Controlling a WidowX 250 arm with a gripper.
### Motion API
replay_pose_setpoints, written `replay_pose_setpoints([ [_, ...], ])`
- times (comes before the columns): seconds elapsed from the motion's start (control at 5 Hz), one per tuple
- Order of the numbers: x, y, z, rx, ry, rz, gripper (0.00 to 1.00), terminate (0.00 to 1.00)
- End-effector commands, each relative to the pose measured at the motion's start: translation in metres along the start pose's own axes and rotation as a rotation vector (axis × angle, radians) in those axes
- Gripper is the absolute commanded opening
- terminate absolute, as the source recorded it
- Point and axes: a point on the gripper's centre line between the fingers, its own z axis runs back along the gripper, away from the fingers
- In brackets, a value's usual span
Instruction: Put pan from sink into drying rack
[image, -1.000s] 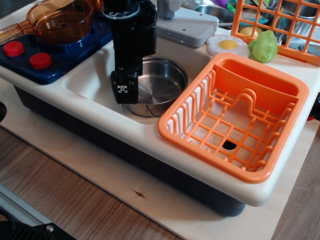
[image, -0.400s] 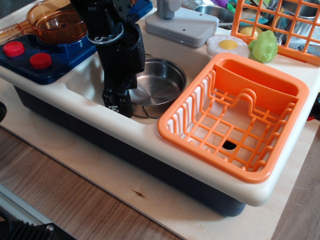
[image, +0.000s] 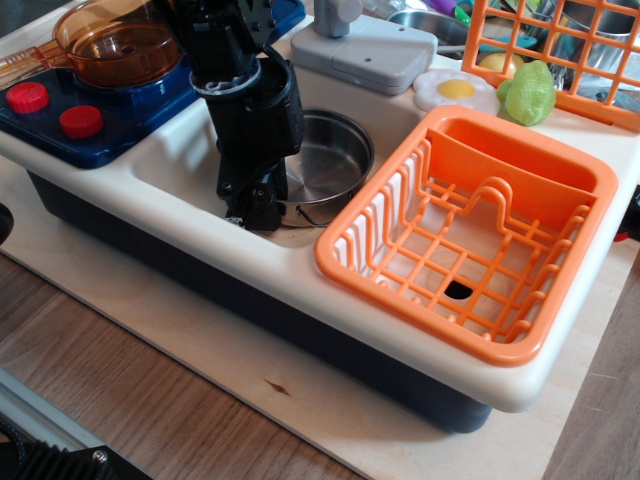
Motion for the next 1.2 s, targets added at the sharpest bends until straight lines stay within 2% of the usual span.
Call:
replay_pose_setpoints([
  [0.0,0.022,0.005,0.036,0.054,0.035,0.089,0.0,0.0],
  [0.4,0.048,-0.014,0.074,0.171,0.122,0.148,0.0,0.0],
  [0.8,0.045,-0.021,0.113,0.209,0.203,0.17,0.0,0.0],
  [1.0,0.066,-0.034,0.118,0.224,0.159,0.19,0.0,0.0],
])
